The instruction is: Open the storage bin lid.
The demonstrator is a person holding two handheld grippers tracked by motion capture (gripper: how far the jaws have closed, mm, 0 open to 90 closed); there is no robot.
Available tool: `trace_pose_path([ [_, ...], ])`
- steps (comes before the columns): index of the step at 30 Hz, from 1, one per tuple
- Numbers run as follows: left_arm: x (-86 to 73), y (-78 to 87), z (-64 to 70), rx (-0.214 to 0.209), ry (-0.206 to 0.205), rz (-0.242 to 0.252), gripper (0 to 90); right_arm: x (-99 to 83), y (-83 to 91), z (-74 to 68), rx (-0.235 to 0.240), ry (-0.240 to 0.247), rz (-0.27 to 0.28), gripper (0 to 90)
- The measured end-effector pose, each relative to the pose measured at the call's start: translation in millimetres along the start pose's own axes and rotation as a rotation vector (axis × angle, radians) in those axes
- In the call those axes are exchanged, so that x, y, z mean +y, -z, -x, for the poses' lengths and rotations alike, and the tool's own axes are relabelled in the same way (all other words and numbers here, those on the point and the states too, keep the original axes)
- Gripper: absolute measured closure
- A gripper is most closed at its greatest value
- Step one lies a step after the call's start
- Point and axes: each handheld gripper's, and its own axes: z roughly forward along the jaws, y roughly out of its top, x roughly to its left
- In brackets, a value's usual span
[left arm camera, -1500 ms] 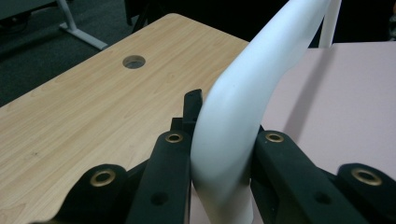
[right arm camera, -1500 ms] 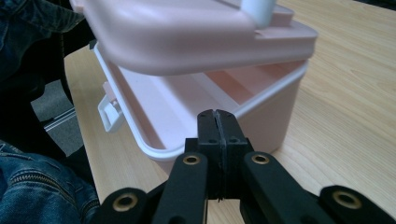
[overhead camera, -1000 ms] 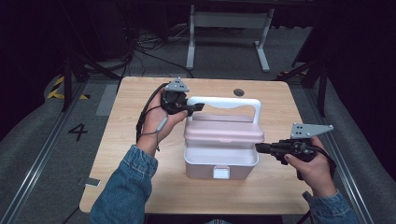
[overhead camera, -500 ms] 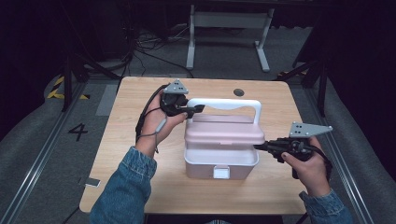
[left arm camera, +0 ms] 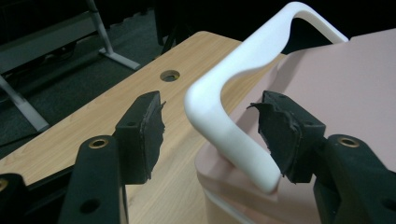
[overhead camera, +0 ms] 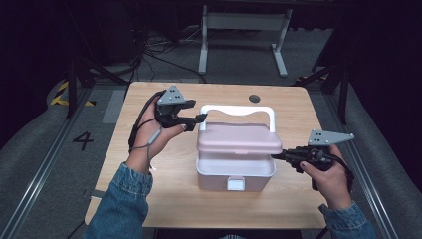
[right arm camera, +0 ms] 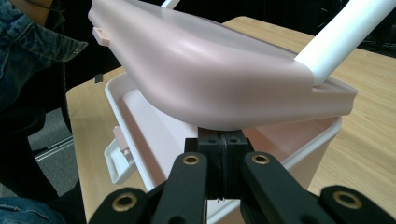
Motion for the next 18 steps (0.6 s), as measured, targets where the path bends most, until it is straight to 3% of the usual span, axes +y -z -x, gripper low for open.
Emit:
trace_pose_path([
  [10, -22.2, 26.6, 3.7, -0.028, 0.004, -0.012, 42.1, 4.2, 0.2, 0.2, -0.015, -0.003, 0.005, 90.0],
  [14, -34.2, 31.7, 4.9, -0.054, 0.032, -0.032, 42.7, 6.3, 2.3, 0.7, -0.034, 0.001, 0.010, 90.0],
  [18, -42.6, 34.2, 7.6, -0.047, 0.025, -0.054, 42.6, 8.6, 4.5, 1.3, -0.045, 0.006, 0.019, 90.0],
])
